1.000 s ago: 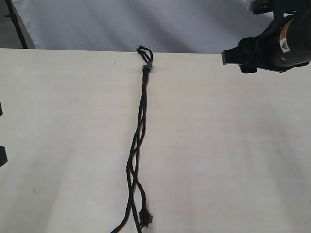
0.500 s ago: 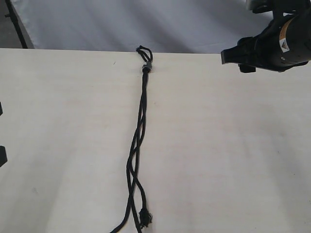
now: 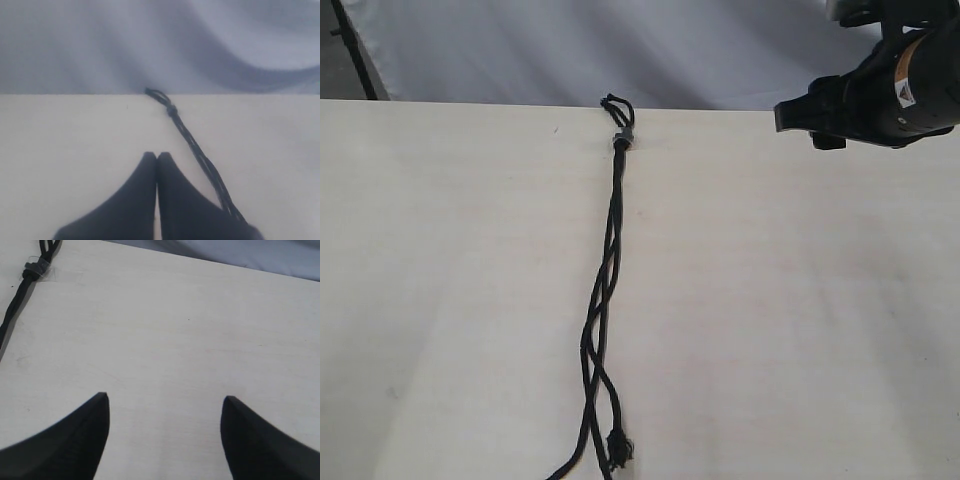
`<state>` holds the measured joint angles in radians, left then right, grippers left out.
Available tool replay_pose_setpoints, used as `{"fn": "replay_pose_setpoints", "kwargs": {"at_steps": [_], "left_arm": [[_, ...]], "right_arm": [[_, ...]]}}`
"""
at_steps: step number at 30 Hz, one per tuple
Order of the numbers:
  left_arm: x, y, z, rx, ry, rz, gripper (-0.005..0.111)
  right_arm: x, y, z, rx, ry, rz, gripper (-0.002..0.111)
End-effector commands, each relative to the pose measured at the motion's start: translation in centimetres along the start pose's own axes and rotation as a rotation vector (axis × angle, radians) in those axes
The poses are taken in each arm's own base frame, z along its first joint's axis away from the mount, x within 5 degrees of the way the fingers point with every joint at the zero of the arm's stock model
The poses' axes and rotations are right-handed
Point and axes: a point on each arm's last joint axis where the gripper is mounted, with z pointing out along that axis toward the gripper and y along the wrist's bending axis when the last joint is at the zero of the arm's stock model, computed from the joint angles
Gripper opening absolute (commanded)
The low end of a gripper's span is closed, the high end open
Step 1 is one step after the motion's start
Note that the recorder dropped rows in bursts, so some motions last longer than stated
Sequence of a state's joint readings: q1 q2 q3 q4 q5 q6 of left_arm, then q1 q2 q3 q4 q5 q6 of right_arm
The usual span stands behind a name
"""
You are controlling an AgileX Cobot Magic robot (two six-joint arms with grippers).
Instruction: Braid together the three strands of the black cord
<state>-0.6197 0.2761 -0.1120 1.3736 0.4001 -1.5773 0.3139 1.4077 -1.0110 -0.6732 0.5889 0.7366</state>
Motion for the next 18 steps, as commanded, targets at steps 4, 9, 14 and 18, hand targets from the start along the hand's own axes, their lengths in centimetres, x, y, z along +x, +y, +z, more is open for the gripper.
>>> {"fn": "replay_pose_setpoints", "kwargs": {"at_steps": [4,9,14,18], "left_arm": [[1.7,0.6,-1.9,-0.052,-0.197,-0.037,0.0],[1.5,0.6,-2.3,-0.11,-0.266,-0.028,0.0],[1.5,0.3,-2.3,-0.104,-0.276,-0.016,0.0],[1.2,0.5,-2.4,-0.125,-0.303,-0.039,0.0]], "right_arm": [[-0.1,-0.2,-0.2,-0.001,-0.012,0.005,0.061],[-0.1,-0.2,-0.2,-0.001,-0.012,0.012,0.061],[-0.1,-0.2,-0.2,-0.001,-0.012,0.012,0.061],[-0.1,-0.2,-0.2,-0.001,-0.012,0.012,0.061]]}}
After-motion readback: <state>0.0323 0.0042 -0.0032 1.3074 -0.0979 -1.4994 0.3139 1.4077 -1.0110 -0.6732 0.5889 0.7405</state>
